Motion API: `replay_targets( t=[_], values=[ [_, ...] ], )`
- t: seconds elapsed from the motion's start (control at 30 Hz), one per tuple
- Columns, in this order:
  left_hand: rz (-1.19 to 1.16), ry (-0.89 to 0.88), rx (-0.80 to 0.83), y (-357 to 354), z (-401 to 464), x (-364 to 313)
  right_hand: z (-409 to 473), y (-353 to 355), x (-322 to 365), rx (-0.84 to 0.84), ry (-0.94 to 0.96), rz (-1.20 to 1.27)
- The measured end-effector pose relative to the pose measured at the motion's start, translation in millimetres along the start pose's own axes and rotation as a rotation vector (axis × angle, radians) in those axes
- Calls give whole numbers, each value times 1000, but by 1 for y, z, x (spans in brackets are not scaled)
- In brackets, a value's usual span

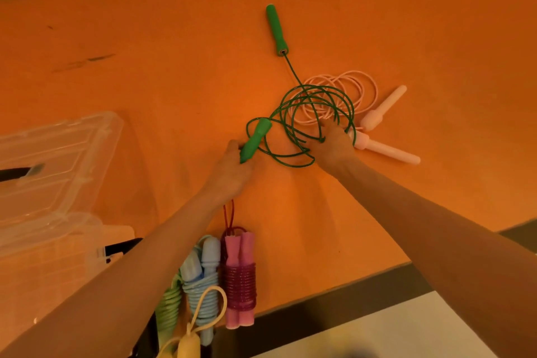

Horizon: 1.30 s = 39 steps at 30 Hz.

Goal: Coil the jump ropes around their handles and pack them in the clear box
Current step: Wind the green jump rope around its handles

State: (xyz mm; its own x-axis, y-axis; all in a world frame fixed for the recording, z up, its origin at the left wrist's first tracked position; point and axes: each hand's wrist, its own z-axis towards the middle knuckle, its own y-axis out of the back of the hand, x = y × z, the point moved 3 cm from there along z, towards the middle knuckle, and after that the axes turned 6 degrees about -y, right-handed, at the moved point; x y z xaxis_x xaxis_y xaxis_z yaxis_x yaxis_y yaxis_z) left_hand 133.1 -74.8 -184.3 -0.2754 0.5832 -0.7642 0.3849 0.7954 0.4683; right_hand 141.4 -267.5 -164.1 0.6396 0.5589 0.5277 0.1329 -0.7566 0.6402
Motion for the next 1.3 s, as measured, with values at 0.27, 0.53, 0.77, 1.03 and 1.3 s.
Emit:
replay_targets(
  t=[0.27, 0.53, 0.77, 1.03, 1.3],
  values=[
    [-257, 27, -4, 3, -28, -7, -3, 6, 3, -6, -172, 450],
    [-585, 145, 136, 4, -43, -8, -61, 25, -17, 131, 318, 550],
    [-660, 106, -18, 6, -46, -11, -105, 27, -60, 210, 406, 364],
    [-309, -188, -105, 7, -49, -6, -120, 48, -66, 193, 266, 674],
    [-75, -254, 172, -10, -56, 6, -107, 69, -43, 144, 45, 1281]
  ],
)
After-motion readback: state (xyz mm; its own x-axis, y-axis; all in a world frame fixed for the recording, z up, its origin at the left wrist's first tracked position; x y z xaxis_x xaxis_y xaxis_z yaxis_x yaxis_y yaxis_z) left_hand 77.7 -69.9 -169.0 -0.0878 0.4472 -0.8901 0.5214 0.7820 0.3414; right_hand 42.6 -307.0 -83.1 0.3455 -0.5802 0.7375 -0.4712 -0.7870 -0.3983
